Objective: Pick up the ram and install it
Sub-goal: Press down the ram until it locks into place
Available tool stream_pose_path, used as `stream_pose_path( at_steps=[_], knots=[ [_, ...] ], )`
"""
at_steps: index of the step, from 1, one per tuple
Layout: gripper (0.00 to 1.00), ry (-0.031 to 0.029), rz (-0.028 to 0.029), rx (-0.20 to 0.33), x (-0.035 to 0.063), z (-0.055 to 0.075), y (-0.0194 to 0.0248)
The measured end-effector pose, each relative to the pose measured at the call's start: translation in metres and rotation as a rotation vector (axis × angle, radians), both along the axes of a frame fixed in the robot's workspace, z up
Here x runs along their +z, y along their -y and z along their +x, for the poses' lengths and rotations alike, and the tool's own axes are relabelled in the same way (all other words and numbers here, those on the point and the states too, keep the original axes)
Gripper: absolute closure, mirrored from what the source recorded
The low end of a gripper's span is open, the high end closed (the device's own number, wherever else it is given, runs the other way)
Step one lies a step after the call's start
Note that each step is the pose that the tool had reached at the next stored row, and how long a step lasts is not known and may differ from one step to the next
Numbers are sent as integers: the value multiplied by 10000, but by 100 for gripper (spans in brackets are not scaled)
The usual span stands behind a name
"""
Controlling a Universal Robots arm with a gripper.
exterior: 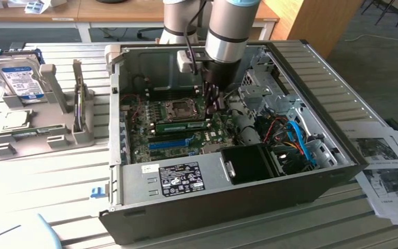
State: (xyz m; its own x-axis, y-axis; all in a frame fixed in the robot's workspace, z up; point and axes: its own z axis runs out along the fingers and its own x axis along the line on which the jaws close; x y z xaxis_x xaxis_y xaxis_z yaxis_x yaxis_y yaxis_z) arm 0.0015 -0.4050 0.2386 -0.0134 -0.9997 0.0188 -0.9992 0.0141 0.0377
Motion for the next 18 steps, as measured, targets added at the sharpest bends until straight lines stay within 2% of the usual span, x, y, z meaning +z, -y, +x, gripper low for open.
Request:
stream_pose_path(
  at_steps=[6, 13, 18],
  knots=[
    [91, 1, 0, 0, 46, 0, 0],
    [91, 0, -1, 2, 47, 0, 0],
    [91, 3, -2, 1, 48, -83, 0]
  ],
)
